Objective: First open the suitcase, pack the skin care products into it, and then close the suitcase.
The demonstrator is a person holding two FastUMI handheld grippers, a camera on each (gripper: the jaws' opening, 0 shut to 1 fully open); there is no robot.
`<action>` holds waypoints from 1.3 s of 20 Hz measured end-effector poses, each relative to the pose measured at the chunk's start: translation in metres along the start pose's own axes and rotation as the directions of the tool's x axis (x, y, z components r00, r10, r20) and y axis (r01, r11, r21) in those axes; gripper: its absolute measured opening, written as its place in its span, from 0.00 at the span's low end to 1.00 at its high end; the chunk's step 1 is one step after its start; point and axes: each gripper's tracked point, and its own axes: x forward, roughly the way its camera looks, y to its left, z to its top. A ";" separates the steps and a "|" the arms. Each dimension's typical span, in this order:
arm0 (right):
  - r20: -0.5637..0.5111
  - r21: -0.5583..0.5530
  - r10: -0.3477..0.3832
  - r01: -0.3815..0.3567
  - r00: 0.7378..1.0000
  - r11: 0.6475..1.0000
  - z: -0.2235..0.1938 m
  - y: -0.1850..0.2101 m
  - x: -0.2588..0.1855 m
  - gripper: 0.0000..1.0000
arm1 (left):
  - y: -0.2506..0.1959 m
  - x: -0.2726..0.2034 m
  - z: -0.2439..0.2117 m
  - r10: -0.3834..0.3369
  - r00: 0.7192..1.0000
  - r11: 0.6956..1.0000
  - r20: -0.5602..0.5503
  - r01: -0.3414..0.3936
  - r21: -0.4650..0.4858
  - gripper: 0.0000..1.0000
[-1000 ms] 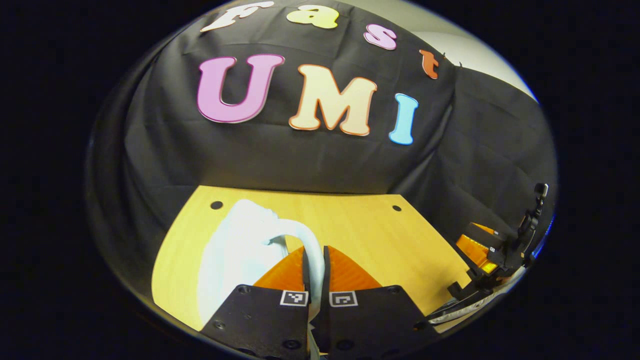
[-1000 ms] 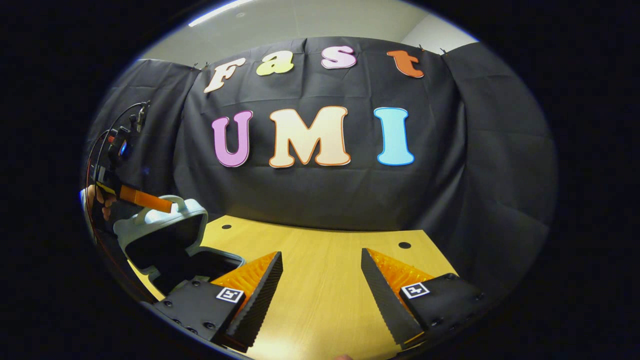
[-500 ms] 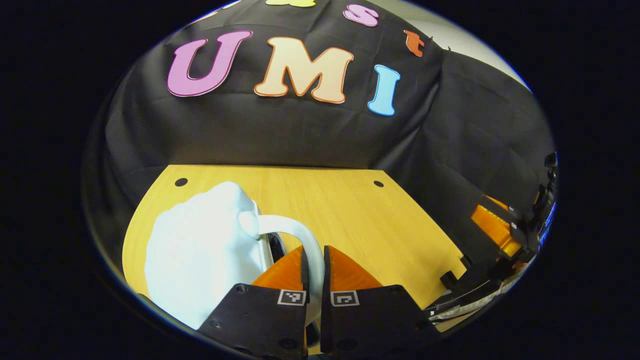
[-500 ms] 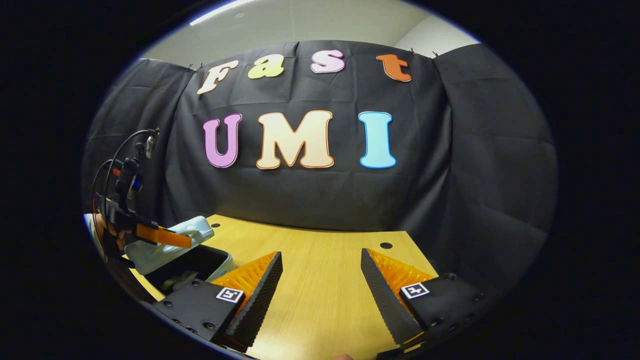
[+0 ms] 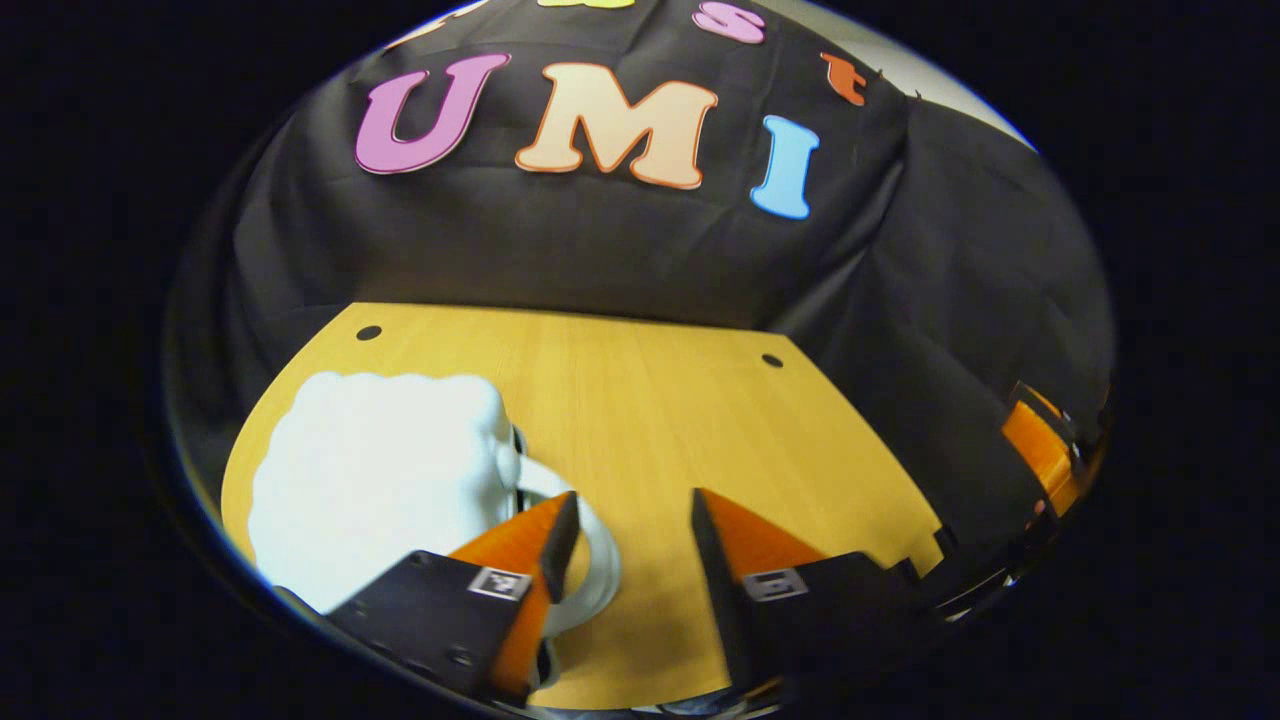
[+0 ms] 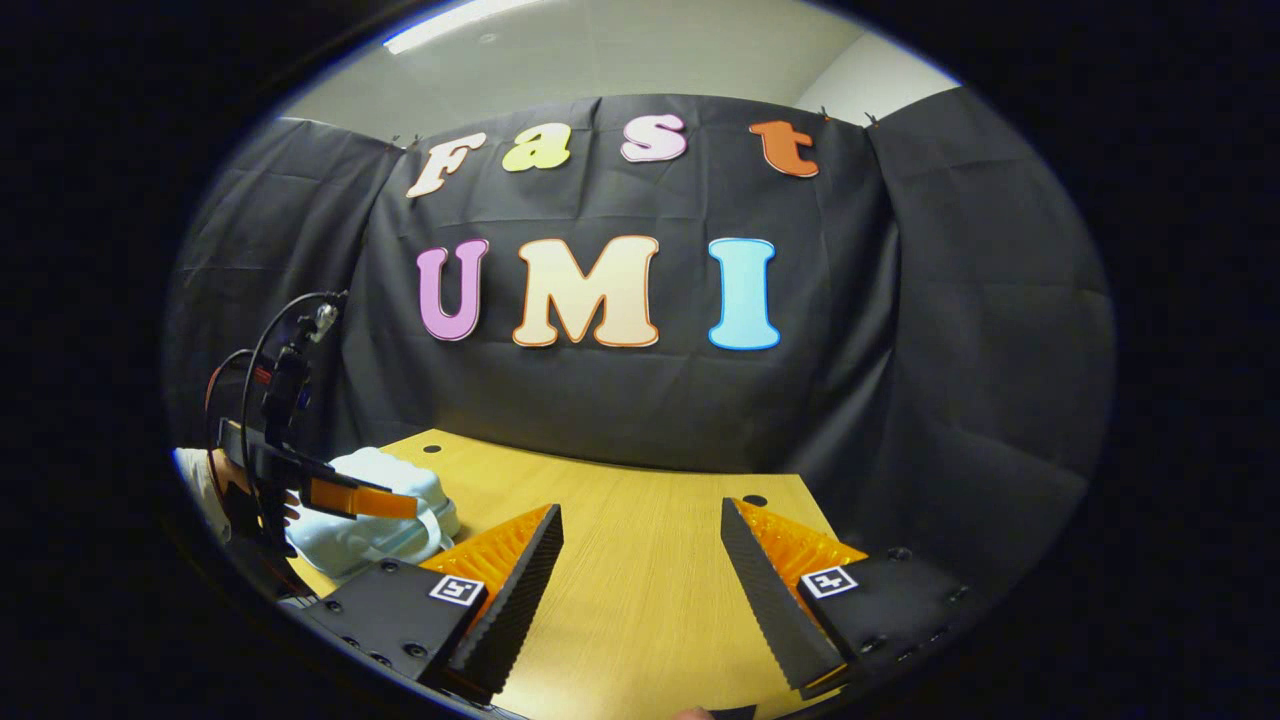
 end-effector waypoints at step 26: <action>0.322 0.140 -0.063 0.018 0.945 0.990 0.159 0.079 -0.024 0.94 | -0.037 -0.149 0.185 0.044 0.789 0.932 0.612 -0.254 0.260 0.96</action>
